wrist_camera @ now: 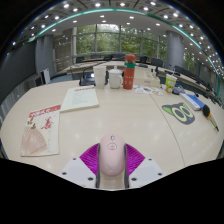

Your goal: Arrange mouse

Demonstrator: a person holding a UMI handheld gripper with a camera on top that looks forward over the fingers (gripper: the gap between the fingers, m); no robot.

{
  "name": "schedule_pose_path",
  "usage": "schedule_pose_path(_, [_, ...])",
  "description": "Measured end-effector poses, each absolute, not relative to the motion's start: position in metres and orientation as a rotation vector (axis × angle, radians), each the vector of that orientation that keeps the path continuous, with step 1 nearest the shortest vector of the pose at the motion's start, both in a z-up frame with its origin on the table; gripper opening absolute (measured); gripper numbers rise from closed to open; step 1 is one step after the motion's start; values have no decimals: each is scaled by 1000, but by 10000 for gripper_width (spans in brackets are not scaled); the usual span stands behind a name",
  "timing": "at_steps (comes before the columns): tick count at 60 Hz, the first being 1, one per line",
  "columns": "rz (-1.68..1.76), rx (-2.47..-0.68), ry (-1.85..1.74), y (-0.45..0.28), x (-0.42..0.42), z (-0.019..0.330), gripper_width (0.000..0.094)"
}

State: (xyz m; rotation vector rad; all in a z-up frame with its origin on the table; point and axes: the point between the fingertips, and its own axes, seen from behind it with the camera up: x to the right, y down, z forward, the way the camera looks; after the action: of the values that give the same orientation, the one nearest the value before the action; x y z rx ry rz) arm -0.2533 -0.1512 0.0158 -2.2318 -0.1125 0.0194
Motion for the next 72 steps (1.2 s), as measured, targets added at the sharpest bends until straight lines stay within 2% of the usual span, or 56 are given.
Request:
schedule_pose_path(15, [61, -2015, -103, -97, -181, 160, 316])
schedule_pose_path(19, [53, -1973, -101, -72, -140, 185, 316])
schedule_pose_path(24, [30, -1951, -97, -37, -82, 196, 316])
schedule_pose_path(31, [6, -1992, -77, 10, -2, 169, 315])
schedule_pose_path(39, [-8, -2071, -56, 47, 66, 105, 315])
schedule_pose_path(45, [8, -2141, -49, 62, 92, 55, 315])
schedule_pose_path(54, [40, -2212, -68, 70, 107, 8, 329])
schedule_pose_path(59, [79, -2238, -64, 71, 106, -8, 405])
schedule_pose_path(65, [78, -2244, -82, 69, 106, -8, 487])
schedule_pose_path(67, [70, -2254, -81, 67, 106, -8, 574])
schedule_pose_path(71, [81, -2268, -82, 59, 102, -1, 846])
schedule_pose_path(72, [79, -2269, -78, 57, 101, 1, 870])
